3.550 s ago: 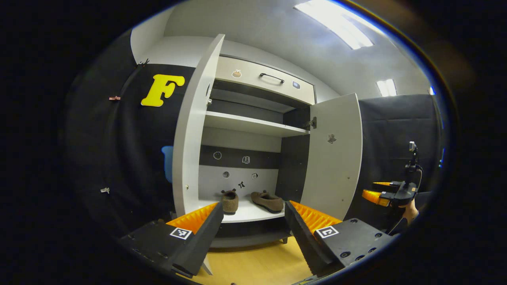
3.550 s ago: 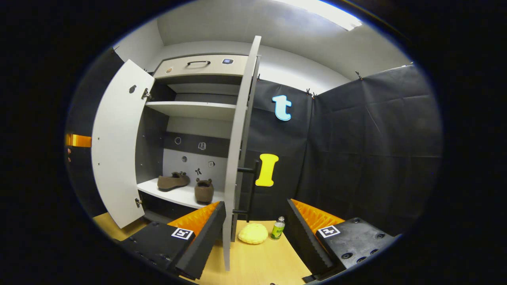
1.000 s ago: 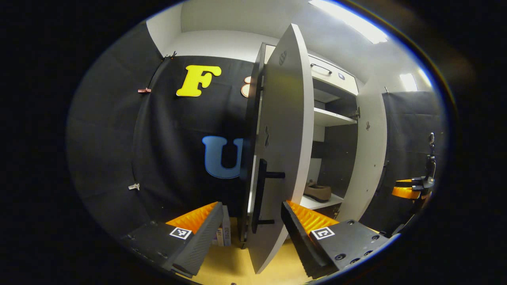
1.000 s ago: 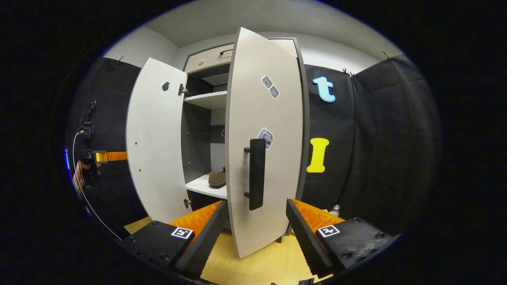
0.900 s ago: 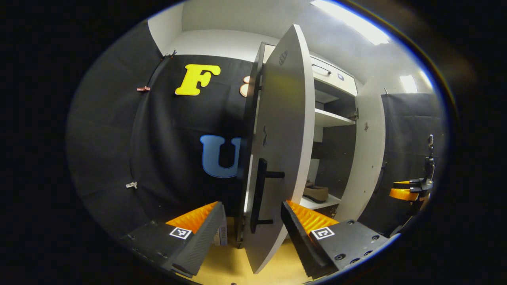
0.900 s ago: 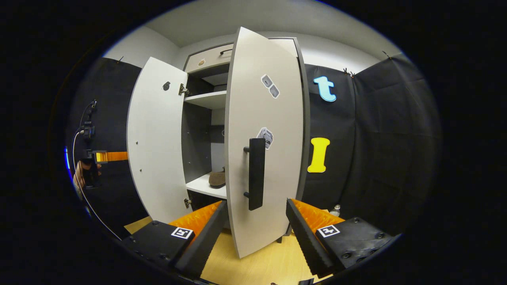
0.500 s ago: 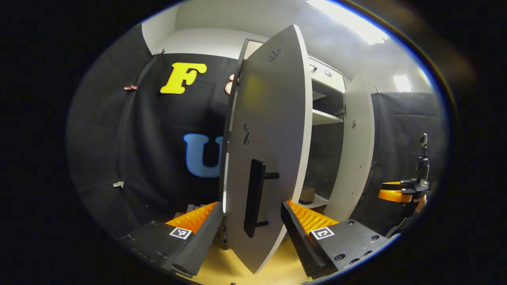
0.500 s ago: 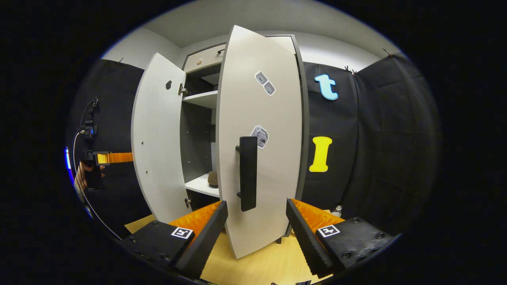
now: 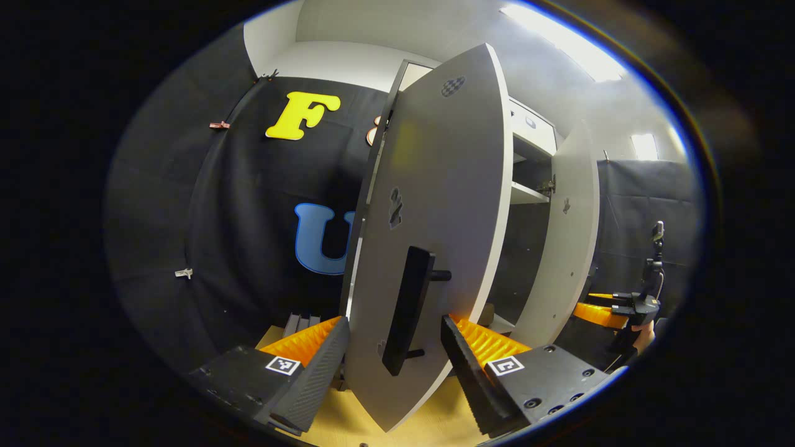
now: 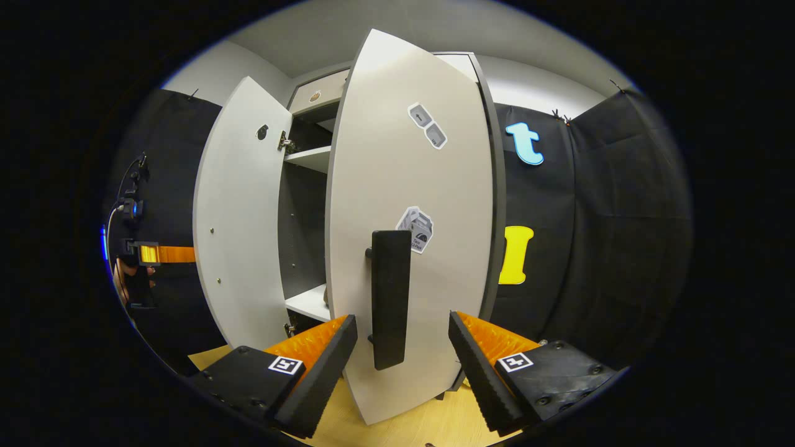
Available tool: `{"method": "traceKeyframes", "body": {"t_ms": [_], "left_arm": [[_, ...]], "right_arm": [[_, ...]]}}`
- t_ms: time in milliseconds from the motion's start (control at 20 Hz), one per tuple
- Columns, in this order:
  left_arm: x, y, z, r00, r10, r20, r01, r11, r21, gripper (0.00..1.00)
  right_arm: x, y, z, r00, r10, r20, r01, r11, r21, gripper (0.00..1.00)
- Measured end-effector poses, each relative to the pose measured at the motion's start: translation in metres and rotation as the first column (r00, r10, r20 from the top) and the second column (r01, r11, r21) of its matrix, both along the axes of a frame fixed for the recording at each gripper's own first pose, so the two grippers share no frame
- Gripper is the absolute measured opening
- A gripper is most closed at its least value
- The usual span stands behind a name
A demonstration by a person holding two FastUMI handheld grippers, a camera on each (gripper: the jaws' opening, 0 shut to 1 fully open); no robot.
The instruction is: Grab one shoe with the right hand and put it into the shoe cabinet, grab the other shoe with the left hand and put it into the shoe cabinet; then close the right door with the right hand and the left door with the left hand.
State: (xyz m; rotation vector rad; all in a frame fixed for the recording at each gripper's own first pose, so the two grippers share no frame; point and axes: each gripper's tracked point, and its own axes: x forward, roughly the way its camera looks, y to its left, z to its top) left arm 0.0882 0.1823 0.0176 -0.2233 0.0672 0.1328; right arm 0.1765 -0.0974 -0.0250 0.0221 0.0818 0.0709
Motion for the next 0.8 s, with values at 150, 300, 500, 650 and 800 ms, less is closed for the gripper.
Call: {"method": "traceKeyframes", "body": {"t_ms": [150,300,500,650,800], "left_arm": [[0.0,0.0,0.0,1.0,0.009,-0.002,-0.009,1.0,0.018,0.94],[0.0,0.0,0.0,1.0,0.015,-0.007,-0.015,1.0,0.027,0.94],[0.0,0.0,-0.002,1.0,0.021,-0.012,-0.02,1.0,0.024,0.94],[-0.001,-0.002,-0.002,1.0,0.022,-0.009,-0.022,1.0,0.019,0.94],[0.0,-0.002,-0.002,1.0,0.023,-0.008,-0.023,1.0,0.021,0.94]], "right_arm": [[0.006,0.006,0.001,1.0,0.026,0.01,-0.027,1.0,0.009,0.95],[0.022,0.028,-0.003,0.996,0.089,0.01,-0.089,0.996,0.027,0.95],[0.05,0.078,-0.026,0.983,0.172,-0.057,-0.171,0.985,0.018,0.96],[0.034,0.075,-0.018,0.982,0.187,-0.036,-0.187,0.982,0.007,1.0],[0.016,0.06,-0.005,0.985,0.169,-0.013,-0.168,0.984,0.06,0.98]]}}
